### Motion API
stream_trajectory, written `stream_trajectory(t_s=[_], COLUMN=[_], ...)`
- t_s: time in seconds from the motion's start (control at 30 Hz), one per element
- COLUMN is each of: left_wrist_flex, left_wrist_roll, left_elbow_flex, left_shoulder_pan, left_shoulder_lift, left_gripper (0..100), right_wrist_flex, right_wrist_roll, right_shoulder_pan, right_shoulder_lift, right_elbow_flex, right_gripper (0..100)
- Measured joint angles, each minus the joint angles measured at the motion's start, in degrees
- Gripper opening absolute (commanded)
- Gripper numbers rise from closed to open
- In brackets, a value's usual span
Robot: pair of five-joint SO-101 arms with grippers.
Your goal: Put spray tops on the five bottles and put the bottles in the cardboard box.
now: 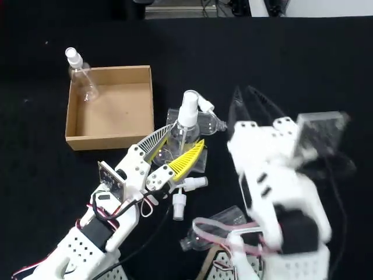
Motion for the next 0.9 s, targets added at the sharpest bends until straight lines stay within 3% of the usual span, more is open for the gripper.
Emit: stream_trajectory(t_s=[0.43,0.77,0.9], left_wrist_flex=[0.00,0.00,-0.35], left_wrist_roll=[0.00,0.00,-0.09], left_elbow_flex=[0.00,0.00,0.00], left_shoulder_pan=[0.00,-0.62,-9.14], left_shoulder_lift=[0.00,0.00,0.00], left_gripper=[3,3,3], right_wrist_flex=[-30.33,-33.58,-33.58], right_wrist_roll=[0.00,0.00,0.00], right_shoulder_pan=[3.87,4.04,4.04], right_shoulder_lift=[2.02,2.02,2.02], right_elbow_flex=[31.56,33.93,34.81], right_gripper=[3.5,3.3,3.5])
